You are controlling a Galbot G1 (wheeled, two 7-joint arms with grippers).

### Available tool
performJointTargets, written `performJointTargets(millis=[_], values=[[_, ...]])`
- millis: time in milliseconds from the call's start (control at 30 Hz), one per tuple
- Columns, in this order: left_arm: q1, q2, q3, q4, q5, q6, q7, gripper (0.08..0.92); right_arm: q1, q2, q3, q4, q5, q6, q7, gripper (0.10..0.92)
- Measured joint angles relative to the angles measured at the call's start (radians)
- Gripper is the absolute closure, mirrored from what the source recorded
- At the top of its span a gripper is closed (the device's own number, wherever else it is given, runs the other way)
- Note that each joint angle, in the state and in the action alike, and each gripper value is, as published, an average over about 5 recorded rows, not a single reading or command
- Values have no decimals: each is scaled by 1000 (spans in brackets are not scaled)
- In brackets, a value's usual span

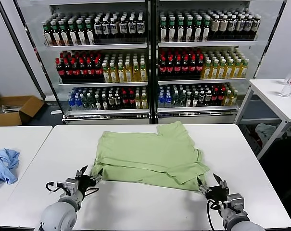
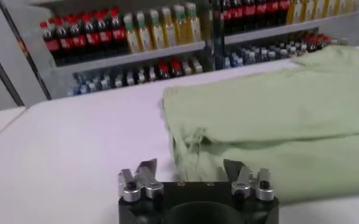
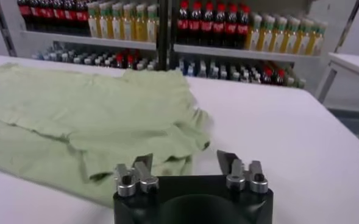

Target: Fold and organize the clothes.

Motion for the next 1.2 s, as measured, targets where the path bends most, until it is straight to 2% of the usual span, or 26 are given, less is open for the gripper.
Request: performJointTargets(millis=[133, 467, 667, 767, 867, 1200], values=[[8, 2, -4, -9, -28, 19, -8, 315, 0, 3, -8, -13, 21, -2, 5, 444], [17, 0, -2, -14, -65, 43, -16, 610, 0, 15, -17, -35, 53, 3, -6, 730], [25, -8, -1, -18, -67, 38, -11, 783, -39, -2, 7, 2, 63, 10, -19, 886], [48, -2, -10, -33, -70, 28, -8, 863, -82, -16, 33, 43, 63, 13, -26, 917], [92, 9, -29, -66, -77, 18, -9, 907, -141, -26, 62, 93, 55, 20, -32, 917], [373, 58, -137, -276, -69, 26, -54, 911, -323, -39, 107, 210, -7, 21, -34, 895]])
